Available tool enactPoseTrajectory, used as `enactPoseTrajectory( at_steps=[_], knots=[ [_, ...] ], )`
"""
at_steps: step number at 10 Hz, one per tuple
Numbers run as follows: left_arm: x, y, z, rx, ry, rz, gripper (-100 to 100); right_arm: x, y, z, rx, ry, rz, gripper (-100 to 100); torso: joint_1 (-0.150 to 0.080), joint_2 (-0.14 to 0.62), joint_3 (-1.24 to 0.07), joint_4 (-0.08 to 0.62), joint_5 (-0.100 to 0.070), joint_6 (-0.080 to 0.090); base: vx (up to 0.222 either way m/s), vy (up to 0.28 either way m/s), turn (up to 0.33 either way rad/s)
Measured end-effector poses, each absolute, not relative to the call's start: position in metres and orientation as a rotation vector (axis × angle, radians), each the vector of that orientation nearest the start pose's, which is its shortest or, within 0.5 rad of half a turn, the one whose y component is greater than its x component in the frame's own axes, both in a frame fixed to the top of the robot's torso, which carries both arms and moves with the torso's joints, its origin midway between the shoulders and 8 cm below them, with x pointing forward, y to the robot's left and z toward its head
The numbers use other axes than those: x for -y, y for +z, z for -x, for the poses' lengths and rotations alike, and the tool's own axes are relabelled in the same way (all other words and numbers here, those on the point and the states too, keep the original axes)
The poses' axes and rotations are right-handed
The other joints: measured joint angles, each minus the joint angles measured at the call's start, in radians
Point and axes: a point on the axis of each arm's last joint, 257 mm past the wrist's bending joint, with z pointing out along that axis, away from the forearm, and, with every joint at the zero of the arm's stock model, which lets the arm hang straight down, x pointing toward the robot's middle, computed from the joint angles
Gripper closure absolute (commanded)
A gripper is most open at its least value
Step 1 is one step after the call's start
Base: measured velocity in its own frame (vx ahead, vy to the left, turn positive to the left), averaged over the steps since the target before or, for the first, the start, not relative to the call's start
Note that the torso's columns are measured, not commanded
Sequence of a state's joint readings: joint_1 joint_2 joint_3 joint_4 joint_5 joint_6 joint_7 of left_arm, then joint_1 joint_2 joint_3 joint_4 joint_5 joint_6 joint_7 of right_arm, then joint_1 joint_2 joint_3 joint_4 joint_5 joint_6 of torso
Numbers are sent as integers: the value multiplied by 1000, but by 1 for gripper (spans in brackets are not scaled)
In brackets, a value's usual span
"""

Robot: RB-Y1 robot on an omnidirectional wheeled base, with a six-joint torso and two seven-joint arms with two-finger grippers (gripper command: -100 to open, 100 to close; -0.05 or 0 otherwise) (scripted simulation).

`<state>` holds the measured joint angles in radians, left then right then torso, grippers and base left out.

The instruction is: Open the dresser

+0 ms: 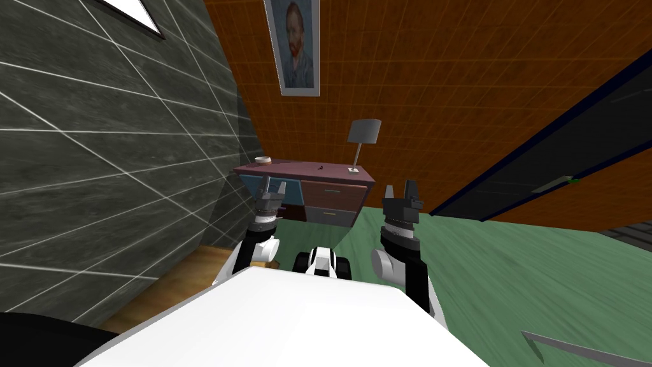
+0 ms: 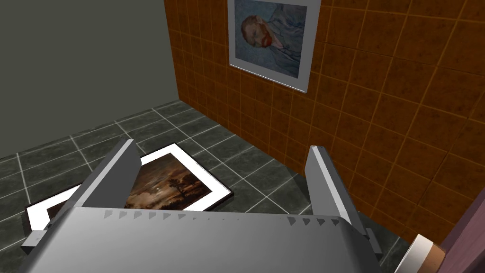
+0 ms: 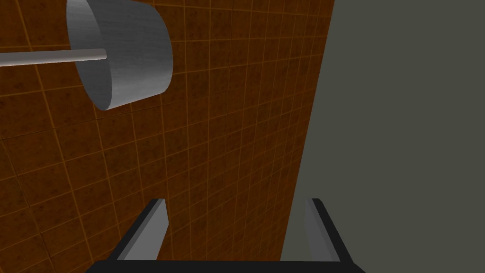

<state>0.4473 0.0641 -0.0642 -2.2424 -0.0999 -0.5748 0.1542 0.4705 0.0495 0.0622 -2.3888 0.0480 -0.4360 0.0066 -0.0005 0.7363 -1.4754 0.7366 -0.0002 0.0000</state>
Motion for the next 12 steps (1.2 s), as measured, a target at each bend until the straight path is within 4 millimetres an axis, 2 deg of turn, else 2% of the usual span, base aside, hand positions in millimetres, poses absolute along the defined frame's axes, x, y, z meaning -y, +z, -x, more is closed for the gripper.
enactPoseTrajectory(
  at_steps=[5, 12],
  knots=[
    [-229, 2, -370, -748, -1469, 541, -100, 255, 70, -335, -547, 1349, -612, 0, 0, 2, 0, 1, 0, 0, 28, -44, -10],
    [-244, -55, -415, -842, -1420, 603, -100, 255, 70, -335, -547, 1349, -612, 0, 0, 1, -1, 1, 0, 0, 46, -66, -14]
  ],
)
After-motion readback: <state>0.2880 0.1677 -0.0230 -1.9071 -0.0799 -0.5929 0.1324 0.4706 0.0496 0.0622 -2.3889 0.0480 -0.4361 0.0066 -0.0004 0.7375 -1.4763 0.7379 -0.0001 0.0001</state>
